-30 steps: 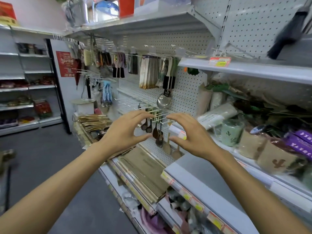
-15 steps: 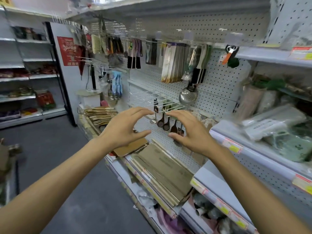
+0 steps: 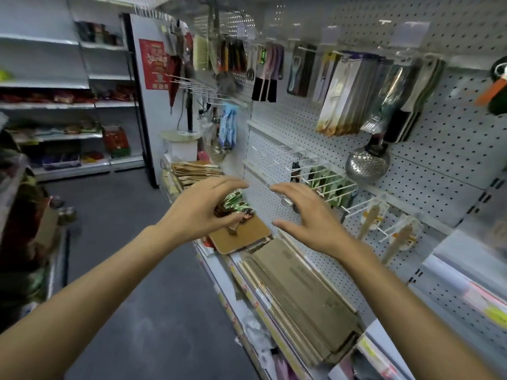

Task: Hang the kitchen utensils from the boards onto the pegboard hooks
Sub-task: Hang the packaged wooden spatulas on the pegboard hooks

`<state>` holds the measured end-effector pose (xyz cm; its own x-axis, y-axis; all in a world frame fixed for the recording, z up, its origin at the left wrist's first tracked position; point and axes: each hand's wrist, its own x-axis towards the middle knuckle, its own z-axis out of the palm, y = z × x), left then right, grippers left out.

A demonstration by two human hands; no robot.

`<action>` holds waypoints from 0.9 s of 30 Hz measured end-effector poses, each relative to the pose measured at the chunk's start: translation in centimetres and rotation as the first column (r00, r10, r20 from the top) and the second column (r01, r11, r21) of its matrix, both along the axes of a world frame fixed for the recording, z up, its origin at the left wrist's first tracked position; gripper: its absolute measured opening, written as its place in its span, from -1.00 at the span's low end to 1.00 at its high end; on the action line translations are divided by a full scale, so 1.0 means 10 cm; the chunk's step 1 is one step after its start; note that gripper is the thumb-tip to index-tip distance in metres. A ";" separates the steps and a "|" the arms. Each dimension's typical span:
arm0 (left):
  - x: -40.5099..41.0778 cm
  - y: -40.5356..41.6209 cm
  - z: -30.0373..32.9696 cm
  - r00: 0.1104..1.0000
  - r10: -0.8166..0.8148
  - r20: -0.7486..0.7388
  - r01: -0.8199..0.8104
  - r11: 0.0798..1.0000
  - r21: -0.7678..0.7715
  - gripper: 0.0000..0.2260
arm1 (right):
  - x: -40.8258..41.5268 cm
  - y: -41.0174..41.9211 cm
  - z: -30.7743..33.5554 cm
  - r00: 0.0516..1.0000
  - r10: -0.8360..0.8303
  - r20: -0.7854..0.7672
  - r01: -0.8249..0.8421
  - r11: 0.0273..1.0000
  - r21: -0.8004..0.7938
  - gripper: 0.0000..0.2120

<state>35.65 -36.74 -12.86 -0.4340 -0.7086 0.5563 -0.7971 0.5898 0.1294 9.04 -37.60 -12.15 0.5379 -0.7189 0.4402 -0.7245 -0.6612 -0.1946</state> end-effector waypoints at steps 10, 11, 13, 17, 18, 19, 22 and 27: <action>0.26 -1.16 -0.11 0.991 0.134 0.023 -0.134 0.991 0.014 -0.48 | 0.33 -1.45 -0.18 0.991 0.133 -0.003 -0.132 0.989 0.061 -0.42; 0.30 -1.25 -0.13 0.989 0.147 0.019 -0.147 0.989 0.015 -0.48 | 0.37 -1.57 -0.20 0.990 0.141 -0.001 -0.141 0.988 0.070 -0.42; 0.40 -1.41 -0.18 0.985 0.170 0.013 -0.171 0.985 0.028 -0.47 | 0.48 -1.80 -0.23 0.989 0.147 -0.004 -0.146 0.986 0.078 -0.42; 0.67 -1.74 -0.28 0.981 0.194 0.026 -0.195 0.980 0.048 -0.48 | 0.77 -2.20 -0.30 0.986 0.164 -0.009 -0.163 0.983 0.082 -0.42; 0.75 -1.82 -0.31 0.980 0.197 0.023 -0.198 0.979 0.052 -0.48 | 0.85 -2.29 -0.31 0.986 0.168 -0.001 -0.168 0.982 0.088 -0.42; 0.82 -1.89 -0.33 0.980 0.199 0.019 -0.200 0.978 0.056 -0.49 | 0.93 -2.38 -0.33 0.985 0.171 0.009 -0.171 0.980 0.101 -0.42; 1.09 -2.15 -0.42 0.979 0.202 0.017 -0.203 0.977 0.068 -0.49 | 1.23 -2.66 -0.40 0.982 0.185 0.031 -0.187 0.976 0.109 -0.42; 1.71 -2.66 -0.55 0.985 0.173 0.022 -0.174 0.982 0.073 -0.49 | 1.84 -3.13 -0.50 0.983 0.179 0.028 -0.181 0.977 0.113 -0.42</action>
<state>52.79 -63.37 -18.33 -0.3090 -0.8132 0.4932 -0.8888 0.4314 0.1545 27.45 -68.85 -17.17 0.6561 -0.6572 0.3711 -0.5916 -0.7531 -0.2877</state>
